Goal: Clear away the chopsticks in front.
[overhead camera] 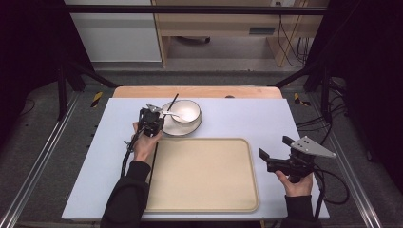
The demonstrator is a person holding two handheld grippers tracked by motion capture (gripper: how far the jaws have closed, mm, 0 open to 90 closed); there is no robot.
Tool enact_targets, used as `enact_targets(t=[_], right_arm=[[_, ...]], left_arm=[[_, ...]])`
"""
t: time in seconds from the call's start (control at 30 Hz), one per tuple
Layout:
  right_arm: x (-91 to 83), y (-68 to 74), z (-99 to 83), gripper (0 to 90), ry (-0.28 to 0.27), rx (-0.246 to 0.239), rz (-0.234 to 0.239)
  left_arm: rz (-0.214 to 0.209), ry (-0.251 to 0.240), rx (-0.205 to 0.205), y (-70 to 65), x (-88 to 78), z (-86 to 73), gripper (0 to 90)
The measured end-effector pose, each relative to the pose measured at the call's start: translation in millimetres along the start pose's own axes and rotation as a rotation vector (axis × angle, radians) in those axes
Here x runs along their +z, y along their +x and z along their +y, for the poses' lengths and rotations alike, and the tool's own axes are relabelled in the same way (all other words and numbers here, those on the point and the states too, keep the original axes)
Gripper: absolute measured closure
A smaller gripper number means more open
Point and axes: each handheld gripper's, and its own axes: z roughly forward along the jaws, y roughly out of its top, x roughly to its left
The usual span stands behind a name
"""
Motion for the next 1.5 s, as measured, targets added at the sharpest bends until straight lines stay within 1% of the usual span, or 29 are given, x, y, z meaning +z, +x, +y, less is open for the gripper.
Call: enact_targets(t=[0.07, 0.13, 0.2, 0.27, 0.33, 0.43, 0.57, 0.67, 0.73, 0.8, 0.83, 0.9, 1.07, 1.13, 1.17, 1.2, 1.23, 1.27, 1.33, 1.37, 1.4, 1.5], right_arm=[[0.4, 0.2, 0.0, 3.2, 0.002, -0.005, 0.0], [0.7, 1.0, 0.1, 3.2, 0.004, -0.004, -0.002], [0.5, 1.5, 0.2, 3.2, 0.004, -0.005, -0.003], [0.2, 1.2, 0.2, 3.2, 0.001, -0.004, -0.003], [-0.3, 0.9, 0.1, 3.1, 0.0, -0.002, -0.006], [-0.8, 0.1, -0.2, 3.1, 0.0, -0.001, -0.01], [-1.2, -0.1, -0.4, 3.0, -0.001, 0.0, -0.009], [-1.4, 0.3, -0.6, 3.1, 0.001, 0.005, -0.005], [-1.3, 0.0, -0.9, 3.1, 0.001, 0.002, -0.004], [-1.6, 0.2, -0.9, 3.1, 0.0, 0.006, -0.005], [-2.0, 0.1, -0.7, 3.1, -0.001, 0.006, -0.003], [-2.5, 0.0, -0.5, 3.1, -0.002, 0.005, -0.005], [-3.7, 0.1, -0.5, 3.1, -0.003, 0.003, -0.005], [-3.5, 0.8, -0.5, 3.1, -0.003, 0.006, -0.004], [-3.3, 1.2, -0.5, 3.1, -0.003, 0.003, -0.004], [-2.9, 1.6, -0.4, 3.1, -0.002, 0.002, -0.003], [-2.7, 2.3, -0.4, 3.1, -0.002, 0.003, -0.001], [-2.3, 2.1, -0.5, 3.1, -0.002, -0.006, -0.001], [-2.2, 3.1, -0.5, 3.1, 0.001, -0.001, -0.002], [-2.2, 3.1, -0.6, 3.1, 0.001, 0.0, -0.002], [-2.3, 2.7, -0.7, 3.1, 0.001, -0.002, 0.0], [-2.2, 2.8, -1.1, 3.1, 0.002, 0.002, 0.001]], left_arm=[[0.007, -0.004, -0.01, 3.3, -4.4, -1.9, 85.5], [0.021, -0.004, -0.009, 6.8, -8.9, -4.1, 85.4], [0.029, -0.01, -0.028, 9.9, -13.8, -6.9, 85.5], [0.038, -0.018, -0.037, 12.3, -19.7, -9.4, 85.5], [0.055, -0.023, -0.038, 13.6, -26.4, -11.4, 85.4], [0.061, -0.04, -0.062, 16.0, -37.7, -14.9, 85.5], [0.067, -0.06, -0.083, 13.9, -53.8, -21.1, 85.5], [0.083, -0.075, -0.101, 11.0, -66.0, -26.7, 85.5], [0.086, -0.093, -0.126, 9.8, -75.0, -30.6, 85.5], [0.083, -0.105, -0.145, 7.9, -83.3, -34.7, 85.5], [0.087, -0.11, -0.145, 6.7, -87.2, -36.6, 85.5], [0.089, -0.125, -0.157, 4.3, -93.9, -40.4, 85.4], [0.083, -0.168, -0.205, -5.6, -112.4, -56.0, 85.4], [0.085, -0.172, -0.221, -9.3, -117.2, -62.2, 85.5], [0.098, -0.173, -0.219, -11.9, -119.4, -65.3, 85.4], [0.099, -0.179, -0.221, -14.4, -121.6, -68.9, 85.4], [0.093, -0.187, -0.225, -17.3, -123.1, -72.5, 85.4], [0.097, -0.188, -0.224, -19.7, -124.4, -76.2, 85.4], [0.081, -0.2, -0.249, -22.4, -127.6, -84.2, 85.4], [0.085, -0.209, -0.258, -24.3, -129.2, -88.0, 85.4], [0.08, -0.218, -0.268, -26.2, -131.2, -91.8, 85.4], [0.08, -0.234, -0.275, -33.2, -138.0, -102.6, 85.4]])
